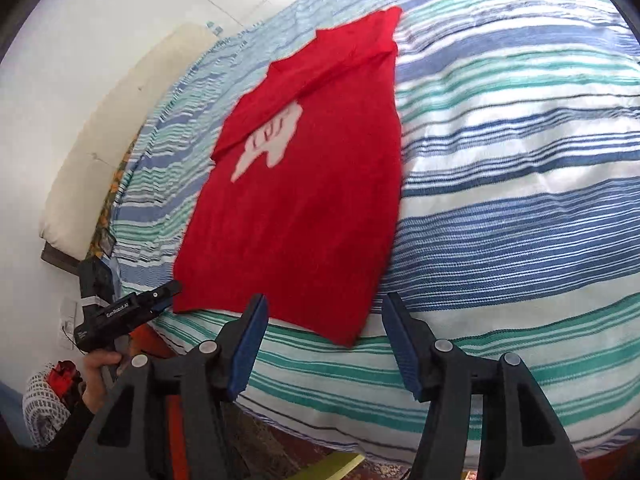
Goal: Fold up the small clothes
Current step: 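Grasp the sweater hem with both grippers and lift it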
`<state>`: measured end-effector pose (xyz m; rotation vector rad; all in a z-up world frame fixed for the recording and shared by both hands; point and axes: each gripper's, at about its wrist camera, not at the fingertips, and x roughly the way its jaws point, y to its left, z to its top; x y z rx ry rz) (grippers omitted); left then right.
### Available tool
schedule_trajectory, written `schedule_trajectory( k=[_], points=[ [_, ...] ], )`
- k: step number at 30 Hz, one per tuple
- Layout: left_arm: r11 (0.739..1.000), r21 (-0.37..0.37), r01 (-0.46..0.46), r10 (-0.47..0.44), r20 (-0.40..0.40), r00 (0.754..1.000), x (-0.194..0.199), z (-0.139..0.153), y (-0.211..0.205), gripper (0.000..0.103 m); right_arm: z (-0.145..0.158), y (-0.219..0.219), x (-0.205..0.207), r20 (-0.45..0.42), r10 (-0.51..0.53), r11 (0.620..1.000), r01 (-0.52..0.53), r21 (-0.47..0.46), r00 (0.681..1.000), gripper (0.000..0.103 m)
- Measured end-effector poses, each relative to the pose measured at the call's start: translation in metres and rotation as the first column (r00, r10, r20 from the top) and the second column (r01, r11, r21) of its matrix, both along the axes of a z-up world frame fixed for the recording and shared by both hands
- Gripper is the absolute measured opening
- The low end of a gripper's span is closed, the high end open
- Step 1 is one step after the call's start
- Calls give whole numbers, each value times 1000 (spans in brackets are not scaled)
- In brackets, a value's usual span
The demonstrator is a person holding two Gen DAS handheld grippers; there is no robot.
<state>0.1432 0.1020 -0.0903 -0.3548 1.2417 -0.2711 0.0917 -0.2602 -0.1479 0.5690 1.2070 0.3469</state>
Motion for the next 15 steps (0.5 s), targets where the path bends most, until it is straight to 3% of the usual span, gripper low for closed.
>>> schedule_trajectory(
  k=[2,3,4,5,7,10,15],
  points=[
    [999,-24,26,-27,-37,999,2,-4,-2,5,-4,4,4,-11,17,1000,-17,-4,1000,59],
    [999,-43,23,-25,-44,999,1,-5,0,3,-4,7,5,-16,38,999,-38,7,999,52],
    [999,-52,18,-20,-35,999,0,-1,1,3,-4,8,7,-24,61,998,-60,26,998,39],
    [997,-78,13,-15,-32,999,-2,2,5,2,-7,8,9,-40,71,997,-70,33,997,6],
    [984,-178,-23,19,-27,999,-3,16,15,2,-8,4,7,-38,50,997,-47,62,998,6],
    [963,-266,-33,36,8,999,7,42,23,2,8,-7,2,18,-20,991,17,134,1000,6],
    [918,-390,-65,87,38,995,88,64,19,2,39,-21,38,136,-105,978,77,193,985,6]
  ],
)
